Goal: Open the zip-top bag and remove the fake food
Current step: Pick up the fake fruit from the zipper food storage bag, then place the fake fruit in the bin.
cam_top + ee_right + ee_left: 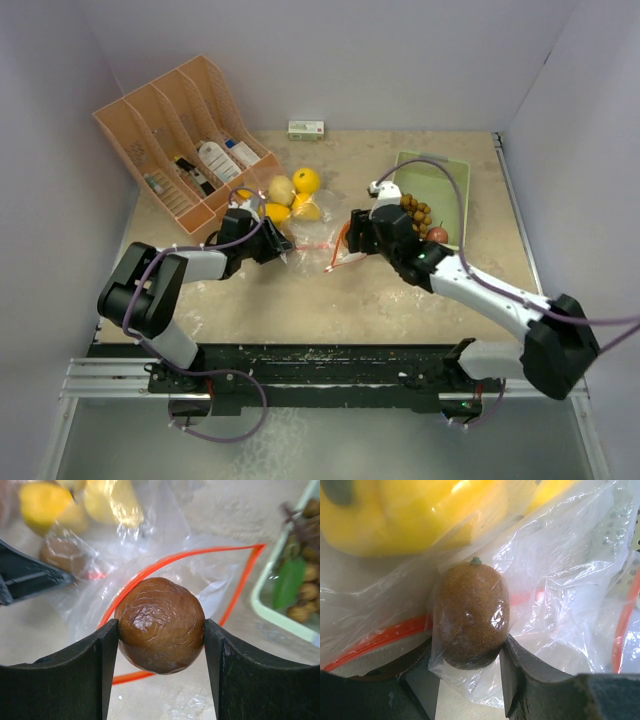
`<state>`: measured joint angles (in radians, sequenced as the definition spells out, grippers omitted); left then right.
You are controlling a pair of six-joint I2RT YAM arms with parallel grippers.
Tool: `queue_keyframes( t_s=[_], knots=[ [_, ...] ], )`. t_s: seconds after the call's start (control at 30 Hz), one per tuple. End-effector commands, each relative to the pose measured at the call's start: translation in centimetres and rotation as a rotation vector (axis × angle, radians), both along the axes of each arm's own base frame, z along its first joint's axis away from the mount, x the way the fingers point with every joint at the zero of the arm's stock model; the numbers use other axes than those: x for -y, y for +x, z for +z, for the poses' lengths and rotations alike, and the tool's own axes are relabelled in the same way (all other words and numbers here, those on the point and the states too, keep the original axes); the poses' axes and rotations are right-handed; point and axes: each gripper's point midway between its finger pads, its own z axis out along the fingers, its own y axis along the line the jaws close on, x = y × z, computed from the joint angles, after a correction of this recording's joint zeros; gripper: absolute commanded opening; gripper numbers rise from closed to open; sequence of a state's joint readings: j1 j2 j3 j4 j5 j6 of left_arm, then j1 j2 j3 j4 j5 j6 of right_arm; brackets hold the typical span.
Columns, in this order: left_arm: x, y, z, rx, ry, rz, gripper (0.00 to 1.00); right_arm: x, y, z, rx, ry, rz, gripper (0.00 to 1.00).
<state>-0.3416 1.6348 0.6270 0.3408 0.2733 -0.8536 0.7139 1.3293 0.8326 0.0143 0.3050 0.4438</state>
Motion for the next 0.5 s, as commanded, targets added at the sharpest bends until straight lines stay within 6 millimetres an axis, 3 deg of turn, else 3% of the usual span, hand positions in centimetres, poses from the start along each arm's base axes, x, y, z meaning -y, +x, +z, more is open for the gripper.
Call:
queue_keyframes(
  t_s=[0.0,0.13,0.23,0.33,0.47],
  knots=[
    [-1.2,0.1,-1.4,-0.029,0.055,0.033,0.34,4.3,0.6,4.4,0.093,0.044,-0.101,0.36],
    [-1.1,0.1,-1.3,-0.027,0.053,0.031,0.34,9.9,2.1,5.0,0.088,0.033,-0.216,0.39],
    [-1.3,0.1,-1.2,-0.024,0.055,0.033,0.34,13.9,3.2,3.3,0.025,0.026,-0.329,0.40],
    [-1.3,0.0,-1.0,-0.022,0.058,0.034,0.34,16.6,4.1,1.0,-0.027,0.042,-0.419,0.41],
    [-1.6,0.0,-1.0,-0.020,0.071,0.044,0.35,18.4,4.5,-1.1,-0.075,0.012,-0.498,0.64]
  ],
)
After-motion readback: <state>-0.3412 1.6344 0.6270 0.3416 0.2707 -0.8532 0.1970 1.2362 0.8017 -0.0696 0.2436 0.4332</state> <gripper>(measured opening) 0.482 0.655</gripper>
